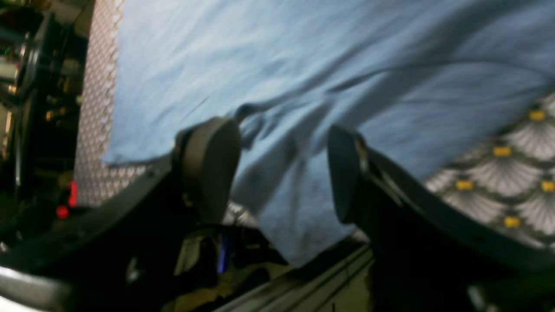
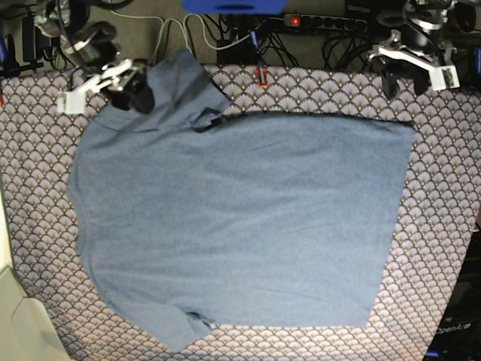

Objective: Fold the T-shirt properly
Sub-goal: 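Lower both grippers to the shirt's shoulder edge and grasp it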

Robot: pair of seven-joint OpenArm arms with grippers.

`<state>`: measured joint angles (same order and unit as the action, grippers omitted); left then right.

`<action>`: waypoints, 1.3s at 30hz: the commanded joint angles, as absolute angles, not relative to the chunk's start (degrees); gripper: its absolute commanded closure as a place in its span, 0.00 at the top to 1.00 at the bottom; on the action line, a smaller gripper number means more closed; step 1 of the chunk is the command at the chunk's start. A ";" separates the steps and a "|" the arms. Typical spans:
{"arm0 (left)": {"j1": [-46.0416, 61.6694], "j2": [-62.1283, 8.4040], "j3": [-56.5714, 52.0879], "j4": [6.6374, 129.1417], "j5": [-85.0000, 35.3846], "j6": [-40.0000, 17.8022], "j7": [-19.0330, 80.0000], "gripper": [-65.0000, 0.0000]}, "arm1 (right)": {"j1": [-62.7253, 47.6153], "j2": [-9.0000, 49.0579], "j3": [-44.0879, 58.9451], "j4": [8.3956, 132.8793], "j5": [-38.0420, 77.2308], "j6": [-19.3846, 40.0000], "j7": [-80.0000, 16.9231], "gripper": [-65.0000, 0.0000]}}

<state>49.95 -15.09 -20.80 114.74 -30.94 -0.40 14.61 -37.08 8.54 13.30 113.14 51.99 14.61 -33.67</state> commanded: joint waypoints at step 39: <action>49.80 -15.08 -21.14 115.38 -30.81 -0.22 13.32 0.59 | -31.16 8.48 23.69 96.66 62.02 19.91 -48.84 0.57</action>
<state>49.50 -14.74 -20.80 114.67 -30.94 -0.05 14.59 -31.18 8.03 23.46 95.88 60.34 19.33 -49.52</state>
